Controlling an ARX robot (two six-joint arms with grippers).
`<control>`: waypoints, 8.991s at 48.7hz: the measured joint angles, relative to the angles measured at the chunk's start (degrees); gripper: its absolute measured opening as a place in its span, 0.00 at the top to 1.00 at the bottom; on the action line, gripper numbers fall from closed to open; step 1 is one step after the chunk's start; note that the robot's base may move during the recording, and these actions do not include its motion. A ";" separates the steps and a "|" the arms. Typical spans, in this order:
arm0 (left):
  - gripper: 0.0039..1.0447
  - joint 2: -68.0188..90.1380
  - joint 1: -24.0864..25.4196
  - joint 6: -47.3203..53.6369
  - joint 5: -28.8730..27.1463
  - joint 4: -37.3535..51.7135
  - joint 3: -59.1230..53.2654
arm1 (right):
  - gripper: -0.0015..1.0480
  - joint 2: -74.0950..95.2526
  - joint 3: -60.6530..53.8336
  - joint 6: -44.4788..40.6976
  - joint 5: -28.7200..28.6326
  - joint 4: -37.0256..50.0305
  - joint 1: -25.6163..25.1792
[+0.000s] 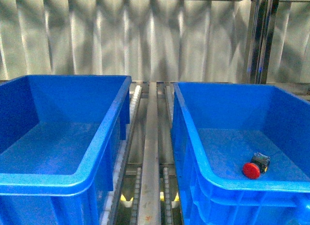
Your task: Pick red and yellow buttons and place in box
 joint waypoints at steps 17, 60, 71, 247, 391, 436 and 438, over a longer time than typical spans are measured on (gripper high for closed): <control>0.07 0.00 0.00 0.00 0.00 0.00 0.00 | 0.77 -10.32 0.00 -0.04 0.07 -10.62 -0.02; 0.07 0.00 0.00 0.00 -0.02 0.00 0.00 | 0.03 -10.47 0.00 -0.04 -0.07 -10.73 -0.02; 0.07 0.00 0.00 0.00 0.00 0.00 0.00 | 0.03 -10.45 0.00 -0.02 -0.04 -10.78 -0.02; 0.66 124.80 -14.32 -10.82 -10.27 -37.11 109.33 | 0.03 -10.45 -0.02 -0.02 -0.09 -10.80 -0.07; 0.67 106.47 -30.93 -49.88 50.66 43.74 78.95 | 0.03 59.91 54.18 86.29 18.84 -1.20 3.45; 0.67 112.93 -31.98 -45.31 51.10 37.81 89.59 | 0.03 58.84 54.36 91.10 14.84 -0.26 13.60; 0.67 113.70 -32.15 -45.29 51.10 37.79 90.20 | 0.03 59.17 54.36 91.23 14.60 -0.26 13.79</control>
